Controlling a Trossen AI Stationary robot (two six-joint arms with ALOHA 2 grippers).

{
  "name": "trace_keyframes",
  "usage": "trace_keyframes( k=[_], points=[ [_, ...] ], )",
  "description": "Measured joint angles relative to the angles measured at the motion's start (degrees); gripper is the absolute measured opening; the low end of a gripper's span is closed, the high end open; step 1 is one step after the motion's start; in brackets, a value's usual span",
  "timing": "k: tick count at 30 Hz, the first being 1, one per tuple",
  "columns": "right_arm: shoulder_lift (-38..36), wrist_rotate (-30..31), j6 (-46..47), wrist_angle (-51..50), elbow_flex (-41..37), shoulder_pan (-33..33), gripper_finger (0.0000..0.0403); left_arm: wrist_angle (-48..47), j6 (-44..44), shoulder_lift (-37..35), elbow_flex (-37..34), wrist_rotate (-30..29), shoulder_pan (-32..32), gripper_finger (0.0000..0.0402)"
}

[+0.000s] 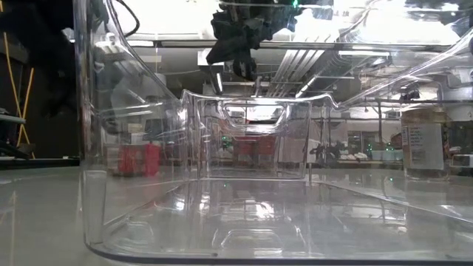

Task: Sort spices by type
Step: Put the red seasoning can into the top transparent bin

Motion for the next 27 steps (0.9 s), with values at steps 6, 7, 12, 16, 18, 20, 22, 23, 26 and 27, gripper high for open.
trace_keyframes(
  k=[6,7,12,16,18,20,22,23,26,27],
  points=[
    [0.0,0.0,0.9,0.0,0.0,-0.8,0.0000,-2.6,-1.2,-0.8,0.1,-0.1,-2.4,0.0000],
    [0.0,0.0,0.9,0.0,0.0,-0.8,0.0000,-2.6,-1.4,-0.8,-0.1,-0.3,-2.8,0.0000],
    [0.0,0.0,0.9,0.2,0.0,-0.8,0.0000,-0.5,-2.9,-0.8,-2.2,-1.2,-3.2,0.0000],
    [0.0,-0.1,0.9,0.2,0.0,-0.8,0.0000,1.9,-3.0,-0.6,-3.6,-1.7,-3.1,0.0000],
    [0.0,-0.1,0.9,0.2,0.0,-0.8,0.0000,3.8,-3.1,-0.7,-4.4,-1.8,-2.9,0.0000],
    [0.0,-0.1,0.9,0.2,0.0,-0.8,0.0000,4.0,-3.8,-0.7,-4.9,-1.8,-2.8,0.0000],
    [0.0,-0.1,1.0,0.2,0.0,-0.8,0.0000,4.3,-4.4,-1.0,-4.8,-2.1,-2.8,0.0000],
    [0.0,-0.1,1.1,0.2,0.0,-0.8,0.0000,4.7,-4.3,-1.4,-4.6,-2.3,-2.8,0.0000],
    [0.0,-0.1,1.1,0.2,0.0,-0.8,0.0000,5.5,-3.0,-2.3,-3.7,-3.3,-2.8,0.0000],
    [0.0,-0.1,1.1,0.2,0.0,-0.8,0.0000,5.5,-2.5,-2.5,-3.7,-3.5,-2.8,0.0000]
  ],
)
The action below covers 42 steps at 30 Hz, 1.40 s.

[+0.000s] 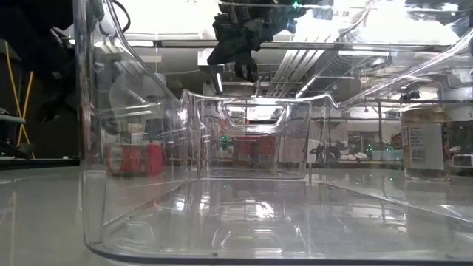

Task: Sort spices by type
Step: Put the red seasoning can into the top transparent bin

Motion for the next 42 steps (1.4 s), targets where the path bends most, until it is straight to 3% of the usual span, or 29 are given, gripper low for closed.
trace_keyframes(
  k=[17,33,42],
  points=[
    [0.0,0.0,-0.1,0.2,0.0,0.0,0.0000,5.3,-1.9,0.2,-2.5,0.1,0.0,0.0000],
    [0.0,0.0,0.0,0.2,0.0,0.0,0.0000,-2.5,-6.0,0.5,-2.5,0.2,0.0,0.0000],
    [0.0,0.1,-0.2,0.2,0.0,0.0,0.0000,0.7,-4.9,-2.2,-0.5,-1.5,0.0,0.0000]
  ],
)
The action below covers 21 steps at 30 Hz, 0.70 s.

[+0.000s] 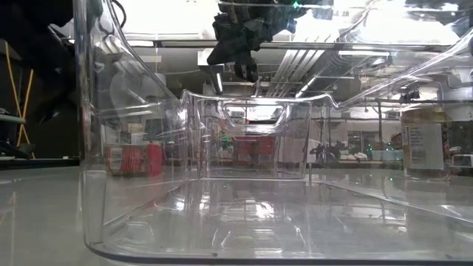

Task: Sort spices by type
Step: Put the red seasoning can into the top transparent bin

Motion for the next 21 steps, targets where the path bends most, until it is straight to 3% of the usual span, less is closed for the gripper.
trace_keyframes(
  k=[9,21],
  points=[
    [0.0,0.3,0.0,0.0,0.0,-0.3,0.0000,1.4,0.0,4.6,0.0,3.4,0.0,0.0000],
    [0.0,0.3,0.1,0.0,0.0,-0.4,0.0000,-0.5,-0.6,6.4,0.2,2.7,0.0,0.0000]
  ],
)
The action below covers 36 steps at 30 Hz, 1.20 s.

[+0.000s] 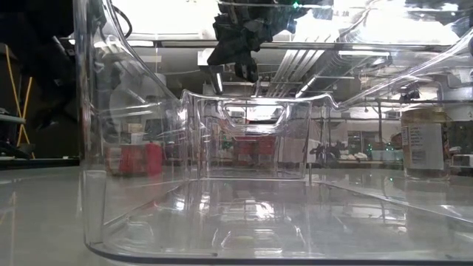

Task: Sort spices by type
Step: Put the red seasoning can into the top transparent bin

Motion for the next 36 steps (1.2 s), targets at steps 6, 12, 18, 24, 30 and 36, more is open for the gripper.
trace_keyframes(
  k=[6,12,18,24,30,36],
  points=[
    [0.0,0.0,0.0,0.0,0.0,0.0,0.0000,-3.6,-3.6,-0.1,0.1,-0.4,0.0,0.0000],
    [0.0,-0.2,1.5,0.0,0.0,0.1,0.0000,-11.0,-8.3,0.7,-0.7,-0.6,0.0,0.0000],
    [0.0,-0.4,2.4,0.1,0.0,0.2,0.0000,-9.3,-9.5,0.6,-2.9,0.6,-0.5,0.0000],
    [0.0,-0.4,2.6,0.4,0.0,0.2,0.0000,-13.6,-6.1,-4.6,-0.1,0.8,-0.5,0.0000],
    [0.0,-1.3,2.6,0.7,0.0,0.0,0.0000,-27.0,5.4,-10.8,9.9,1.2,-0.3,0.0000],
    [-2.1,-5.5,1.8,0.1,3.2,-0.9,0.0000,-28.8,32.7,-11.4,22.0,6.9,3.7,0.0009]
  ],
)
